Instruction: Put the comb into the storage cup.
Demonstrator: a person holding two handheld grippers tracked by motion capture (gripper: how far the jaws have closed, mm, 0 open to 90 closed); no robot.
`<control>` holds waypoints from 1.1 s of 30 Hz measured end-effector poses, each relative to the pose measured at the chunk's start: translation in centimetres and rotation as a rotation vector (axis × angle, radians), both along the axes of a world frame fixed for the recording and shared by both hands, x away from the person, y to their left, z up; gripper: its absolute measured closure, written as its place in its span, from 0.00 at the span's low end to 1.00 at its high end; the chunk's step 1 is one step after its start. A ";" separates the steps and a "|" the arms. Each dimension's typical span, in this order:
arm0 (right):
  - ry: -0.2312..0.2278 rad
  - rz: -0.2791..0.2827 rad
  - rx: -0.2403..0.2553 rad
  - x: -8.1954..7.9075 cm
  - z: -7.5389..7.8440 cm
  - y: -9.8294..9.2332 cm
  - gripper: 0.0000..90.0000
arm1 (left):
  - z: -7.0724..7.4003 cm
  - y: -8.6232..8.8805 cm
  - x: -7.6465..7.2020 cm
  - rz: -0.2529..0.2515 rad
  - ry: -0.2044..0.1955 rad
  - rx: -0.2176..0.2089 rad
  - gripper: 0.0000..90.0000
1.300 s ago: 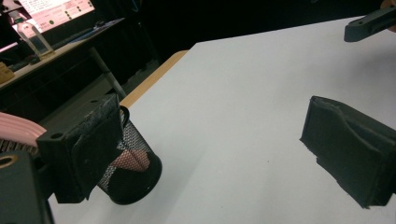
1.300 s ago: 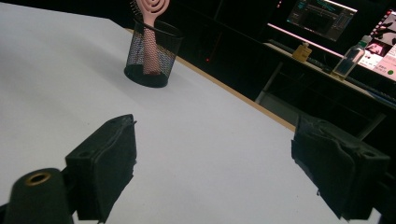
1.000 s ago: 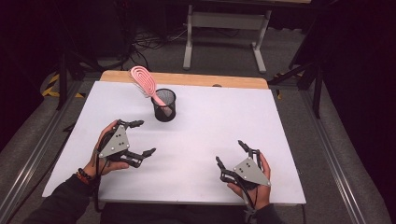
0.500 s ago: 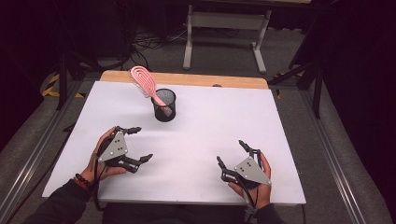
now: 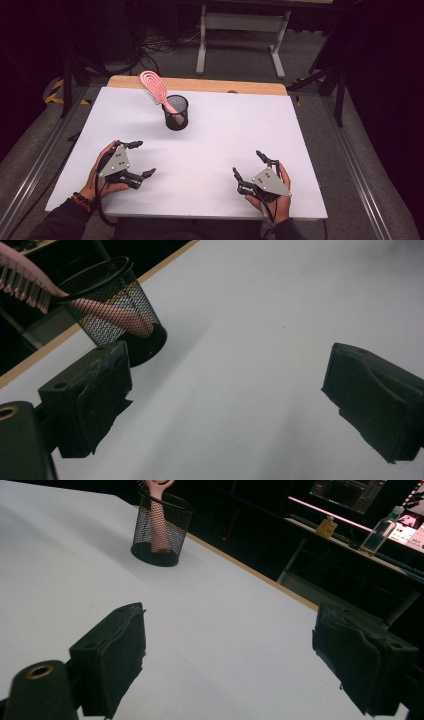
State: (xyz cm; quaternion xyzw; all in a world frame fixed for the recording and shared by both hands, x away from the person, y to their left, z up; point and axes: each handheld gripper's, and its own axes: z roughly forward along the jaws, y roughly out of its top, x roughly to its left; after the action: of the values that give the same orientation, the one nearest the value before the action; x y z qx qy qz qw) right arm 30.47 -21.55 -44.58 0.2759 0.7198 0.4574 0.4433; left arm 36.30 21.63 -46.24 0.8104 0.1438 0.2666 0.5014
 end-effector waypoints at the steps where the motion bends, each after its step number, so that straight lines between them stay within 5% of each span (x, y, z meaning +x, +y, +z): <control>1: 0.002 0.000 0.001 0.0 0.0 0.0 0.16 | -0.1 0.2 0.0 0.001 0.004 0.003 0.07; 14: 0.013 0.004 -0.022 0.3 -0.5 -0.1 0.15 | -1.6 2.2 -0.8 0.045 0.056 -0.009 0.06; 33: 0.035 0.020 0.000 0.3 -0.5 -0.1 0.07 | -1.6 3.7 -1.4 0.078 0.068 -0.041 0.05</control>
State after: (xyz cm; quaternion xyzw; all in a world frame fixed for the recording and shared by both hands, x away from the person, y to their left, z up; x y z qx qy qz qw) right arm 30.74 -21.63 -45.11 0.2769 0.7301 0.4568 0.4261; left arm 34.91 25.36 -47.85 0.8023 0.1979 0.2550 0.5021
